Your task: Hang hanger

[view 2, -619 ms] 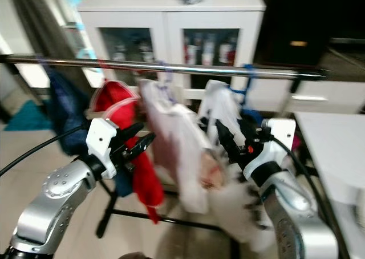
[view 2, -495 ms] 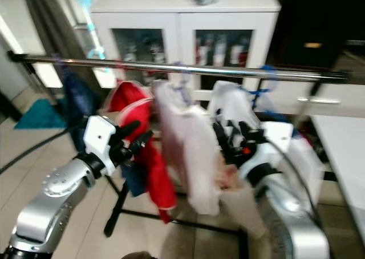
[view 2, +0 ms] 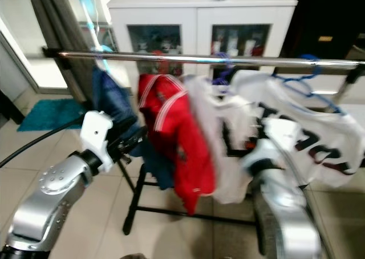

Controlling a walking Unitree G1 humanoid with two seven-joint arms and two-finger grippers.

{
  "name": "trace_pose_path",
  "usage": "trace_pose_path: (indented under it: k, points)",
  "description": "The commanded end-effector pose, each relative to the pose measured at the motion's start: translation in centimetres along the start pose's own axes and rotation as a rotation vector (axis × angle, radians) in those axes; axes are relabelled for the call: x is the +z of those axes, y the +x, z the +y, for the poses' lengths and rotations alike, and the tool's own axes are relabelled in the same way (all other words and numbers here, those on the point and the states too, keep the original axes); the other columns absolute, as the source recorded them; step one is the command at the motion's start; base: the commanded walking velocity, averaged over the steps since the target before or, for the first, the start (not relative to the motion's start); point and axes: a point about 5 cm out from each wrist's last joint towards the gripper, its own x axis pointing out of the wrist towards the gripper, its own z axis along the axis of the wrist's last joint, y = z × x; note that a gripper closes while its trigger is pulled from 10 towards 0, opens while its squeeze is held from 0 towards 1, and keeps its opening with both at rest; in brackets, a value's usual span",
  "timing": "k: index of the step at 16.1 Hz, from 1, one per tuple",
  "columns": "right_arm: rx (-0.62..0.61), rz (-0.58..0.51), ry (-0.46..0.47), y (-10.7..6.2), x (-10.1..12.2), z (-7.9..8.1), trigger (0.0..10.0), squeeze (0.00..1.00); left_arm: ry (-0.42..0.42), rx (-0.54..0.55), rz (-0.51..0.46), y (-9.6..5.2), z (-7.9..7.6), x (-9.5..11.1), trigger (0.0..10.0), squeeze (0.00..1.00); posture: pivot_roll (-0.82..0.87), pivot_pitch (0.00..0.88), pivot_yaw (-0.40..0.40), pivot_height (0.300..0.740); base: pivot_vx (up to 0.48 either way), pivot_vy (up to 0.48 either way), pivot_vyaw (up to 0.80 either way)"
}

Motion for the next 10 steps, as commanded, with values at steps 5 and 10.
trace_pose_path:
  k: [5, 10]
  points:
    - [-0.033, -0.026, -0.031, 0.1, 0.4, -0.2, 10.0, 1.0, -0.008, -0.01, -0.02, 0.8, -0.6, 0.6, 10.0, 0.0, 0.02, 0.015, 0.091, 0.74, 0.0, 0.329, 0.0]
    - [-0.001, 0.009, 0.021, 0.9, -0.3, 0.8, 10.0, 1.0, -0.007, 0.056, -0.026, 0.6, 0.0, 0.6, 10.0, 0.0, 0.02, 0.008, 0.076, 0.74, 0.0, 0.0, 0.0]
